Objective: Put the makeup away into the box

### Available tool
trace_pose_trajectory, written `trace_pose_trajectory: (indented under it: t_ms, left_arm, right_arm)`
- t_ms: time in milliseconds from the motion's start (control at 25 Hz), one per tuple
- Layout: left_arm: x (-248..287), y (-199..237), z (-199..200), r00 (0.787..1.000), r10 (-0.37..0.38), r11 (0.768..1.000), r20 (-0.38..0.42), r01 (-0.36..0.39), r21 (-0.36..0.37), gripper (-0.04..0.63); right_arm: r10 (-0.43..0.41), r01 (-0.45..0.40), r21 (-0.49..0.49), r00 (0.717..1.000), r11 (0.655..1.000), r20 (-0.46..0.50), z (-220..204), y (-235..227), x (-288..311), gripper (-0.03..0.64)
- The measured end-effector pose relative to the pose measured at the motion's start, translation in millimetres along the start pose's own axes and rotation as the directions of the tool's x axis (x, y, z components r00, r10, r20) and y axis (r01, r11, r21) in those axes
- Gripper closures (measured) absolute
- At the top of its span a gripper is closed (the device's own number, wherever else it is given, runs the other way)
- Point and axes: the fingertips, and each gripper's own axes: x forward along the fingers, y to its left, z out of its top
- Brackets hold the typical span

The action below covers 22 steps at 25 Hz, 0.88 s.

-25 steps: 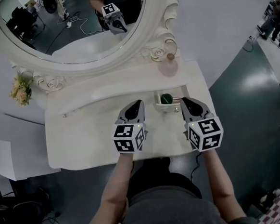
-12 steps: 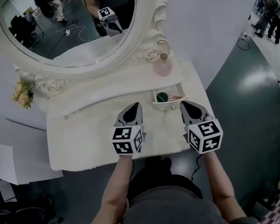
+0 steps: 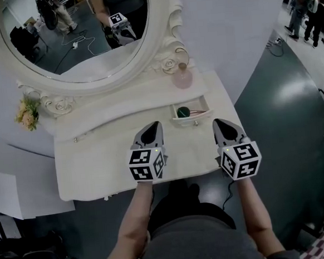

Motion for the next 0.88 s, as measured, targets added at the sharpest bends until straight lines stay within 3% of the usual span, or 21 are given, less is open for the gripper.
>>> trace_pose_trajectory:
  t_ms: [880]
  left_arm:
    - [-25,-10,-4,1.000,0.024,1.000,0.016,-0.024,0.008,0.589]
  right_arm:
    - [-0.015,0.014,0.040,1.000,0.999,0.025,-15,-4,-36,0.612]
